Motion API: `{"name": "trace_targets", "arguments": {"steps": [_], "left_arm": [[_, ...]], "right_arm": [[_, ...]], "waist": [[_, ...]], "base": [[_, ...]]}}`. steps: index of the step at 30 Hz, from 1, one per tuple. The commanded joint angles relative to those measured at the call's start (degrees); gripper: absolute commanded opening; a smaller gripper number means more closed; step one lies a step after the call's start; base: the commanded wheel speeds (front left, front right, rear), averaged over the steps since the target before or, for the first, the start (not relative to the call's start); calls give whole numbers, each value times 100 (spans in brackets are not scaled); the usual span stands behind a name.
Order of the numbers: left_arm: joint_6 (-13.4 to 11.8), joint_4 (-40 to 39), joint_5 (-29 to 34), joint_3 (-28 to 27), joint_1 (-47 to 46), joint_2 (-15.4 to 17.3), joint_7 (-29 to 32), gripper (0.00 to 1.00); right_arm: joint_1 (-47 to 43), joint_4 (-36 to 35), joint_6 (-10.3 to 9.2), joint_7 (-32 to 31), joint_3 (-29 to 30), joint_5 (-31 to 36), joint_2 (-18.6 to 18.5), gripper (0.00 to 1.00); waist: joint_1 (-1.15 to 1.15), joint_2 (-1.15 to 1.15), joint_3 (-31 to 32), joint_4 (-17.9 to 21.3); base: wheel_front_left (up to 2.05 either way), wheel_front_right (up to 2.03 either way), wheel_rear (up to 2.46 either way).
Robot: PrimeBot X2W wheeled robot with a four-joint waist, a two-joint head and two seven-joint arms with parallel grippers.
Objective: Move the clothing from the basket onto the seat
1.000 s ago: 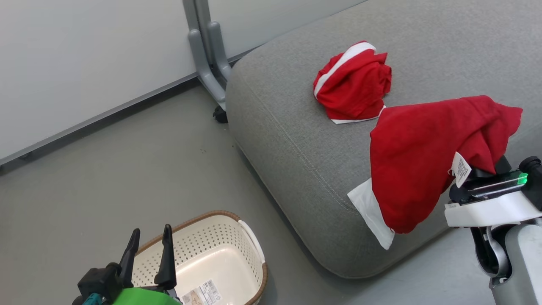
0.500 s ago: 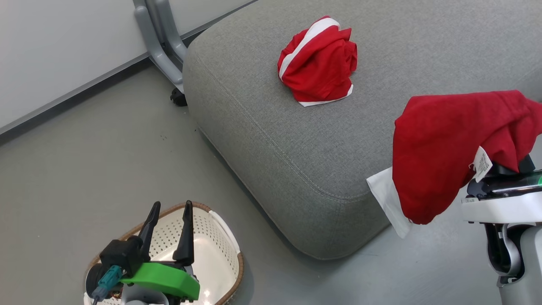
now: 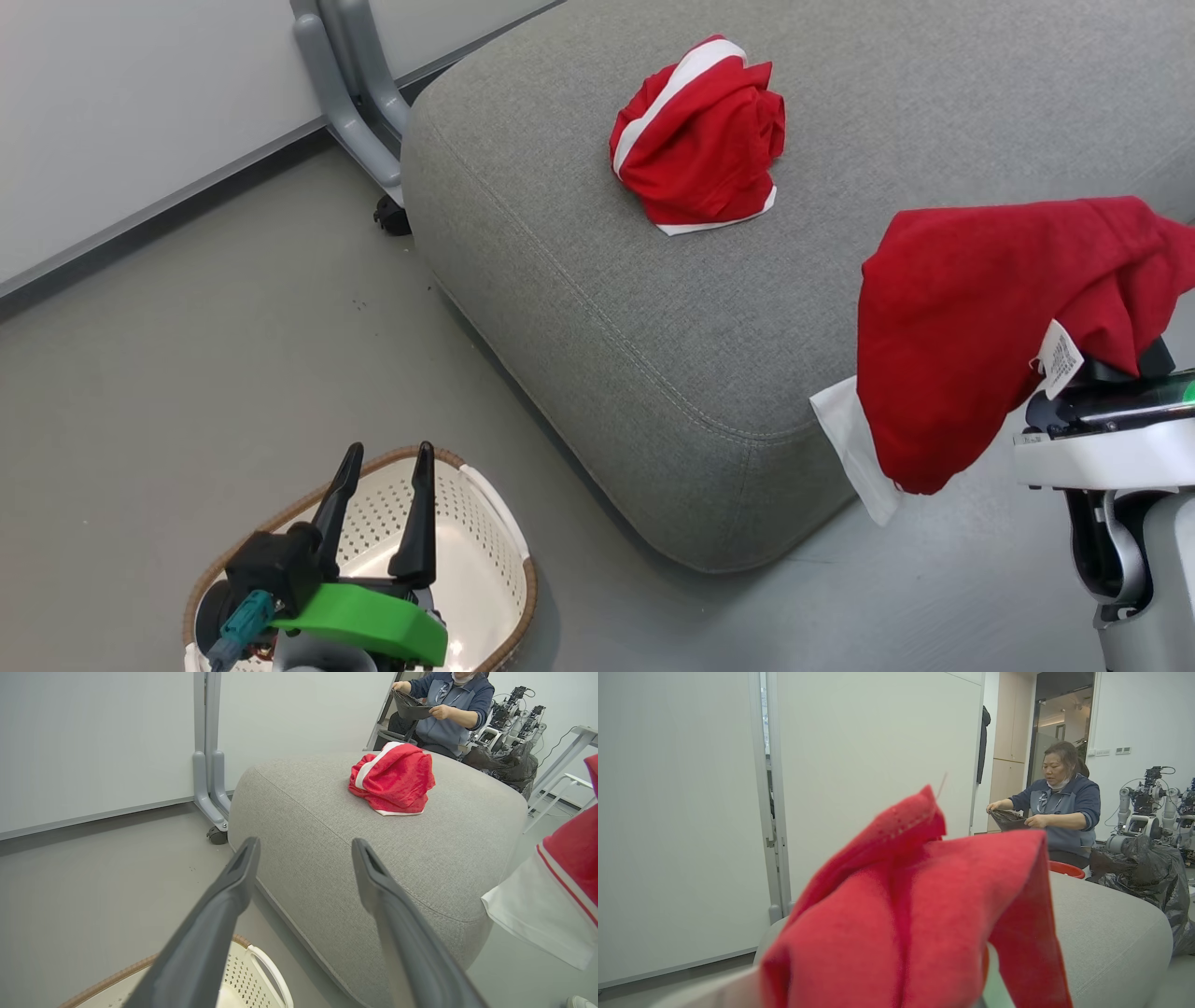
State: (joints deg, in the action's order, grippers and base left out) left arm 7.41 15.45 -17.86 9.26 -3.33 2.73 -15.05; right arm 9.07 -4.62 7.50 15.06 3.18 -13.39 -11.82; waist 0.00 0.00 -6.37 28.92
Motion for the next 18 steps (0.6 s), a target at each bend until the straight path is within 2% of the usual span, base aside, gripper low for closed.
{"name": "trace_targets", "arguments": {"steps": [1, 5, 8, 18], "left_arm": [[10, -37, 5, -38, 80, 30, -17, 100], [10, -193, 57, -105, 144, 30, -17, 100], [11, -357, 224, -82, -71, 30, -18, 100], [11, -615, 379, 352, -763, 157, -18, 100]], "right_arm": [[113, 11, -3, 17, -22, 29, -56, 0], [351, -3, -3, 17, -110, 1, -205, 0], [789, -81, -3, 17, -7, -44, -366, 0], [2428, -108, -3, 16, 806, -674, -735, 0]], "waist": [[0, 0, -16, 4], [0, 0, -148, 33], [0, 0, -526, -70], [0, 0, -1544, -501]], "base": [[0, 0, 0], [0, 0, 0], [0, 0, 0], [0, 0, 0]]}}
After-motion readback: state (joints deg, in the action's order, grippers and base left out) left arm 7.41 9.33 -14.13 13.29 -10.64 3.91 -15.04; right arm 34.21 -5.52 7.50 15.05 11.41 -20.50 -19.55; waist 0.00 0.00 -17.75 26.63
